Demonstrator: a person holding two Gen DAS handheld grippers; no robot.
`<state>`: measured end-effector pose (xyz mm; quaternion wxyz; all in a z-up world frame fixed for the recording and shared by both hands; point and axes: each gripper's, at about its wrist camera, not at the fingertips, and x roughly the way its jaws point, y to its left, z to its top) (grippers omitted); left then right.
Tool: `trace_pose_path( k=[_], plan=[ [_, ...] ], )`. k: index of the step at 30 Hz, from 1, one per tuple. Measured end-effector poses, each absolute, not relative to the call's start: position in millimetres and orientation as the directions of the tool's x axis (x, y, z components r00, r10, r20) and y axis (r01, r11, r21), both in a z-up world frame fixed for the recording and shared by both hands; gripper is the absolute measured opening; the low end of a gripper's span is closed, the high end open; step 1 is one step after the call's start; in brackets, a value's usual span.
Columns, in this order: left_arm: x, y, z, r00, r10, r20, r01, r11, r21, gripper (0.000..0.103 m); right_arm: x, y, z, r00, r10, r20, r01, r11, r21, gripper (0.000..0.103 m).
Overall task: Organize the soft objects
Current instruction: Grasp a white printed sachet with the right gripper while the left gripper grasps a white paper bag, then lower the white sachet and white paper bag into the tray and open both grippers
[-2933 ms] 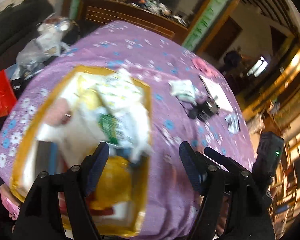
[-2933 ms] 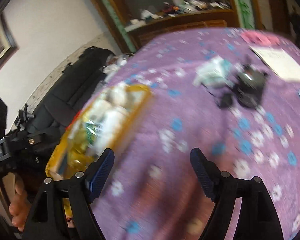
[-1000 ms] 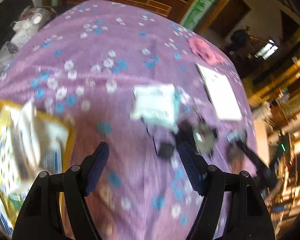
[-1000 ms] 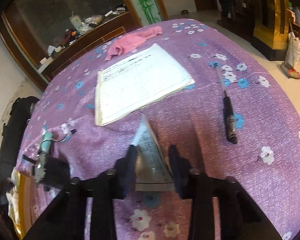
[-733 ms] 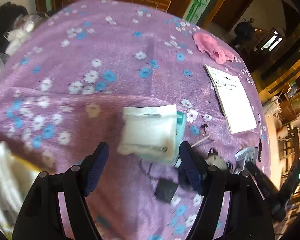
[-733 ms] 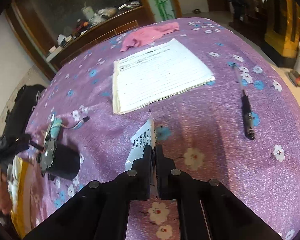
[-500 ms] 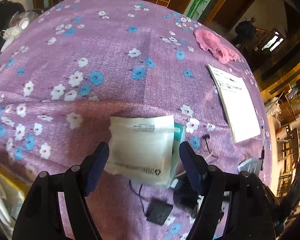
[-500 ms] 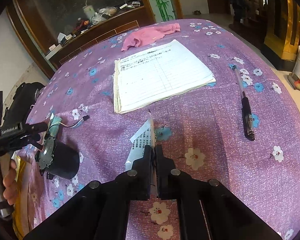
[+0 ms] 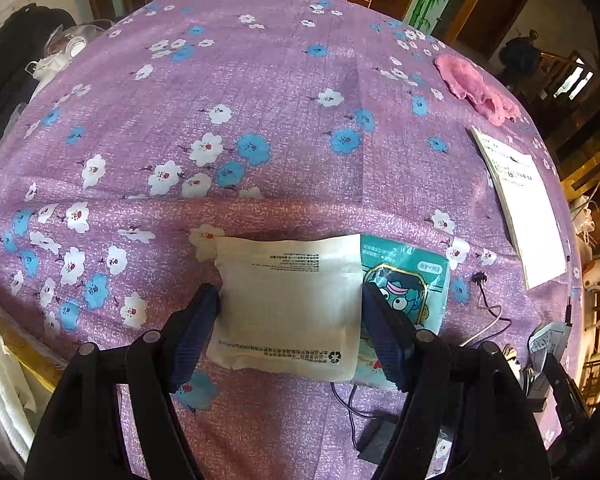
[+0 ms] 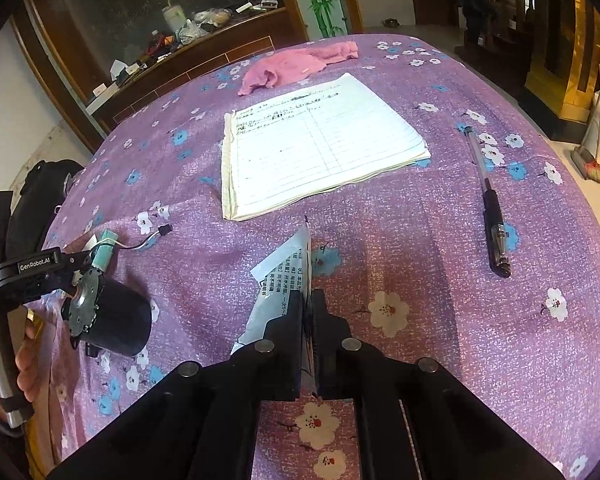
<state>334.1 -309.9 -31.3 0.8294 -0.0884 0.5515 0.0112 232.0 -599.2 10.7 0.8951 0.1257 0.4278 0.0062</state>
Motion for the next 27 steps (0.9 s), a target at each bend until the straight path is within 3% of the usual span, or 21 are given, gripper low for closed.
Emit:
trace_pose_path(
  k=[9,16,27],
  plan=[
    [299,-292,-15,0.364,-0.203,-0.909,-0.167,0.946,-0.279,0.065,231,-601,10,0.639,0.129,-0.759,0.096,0.965,0.244,0.004],
    [214,-284,23,0.448,-0.305,-0.840,-0.130,0.908,-0.398,0.065,225,-600,14,0.658,0.169,-0.734,0.061,0.959,0.276,0.004],
    [108,-265,24,0.501,-0.347,-0.793,-0.124,0.878,-0.462,0.065,193,-589,14,0.705,0.223,-0.673,-0.018,0.954,0.298,0.003]
  ],
)
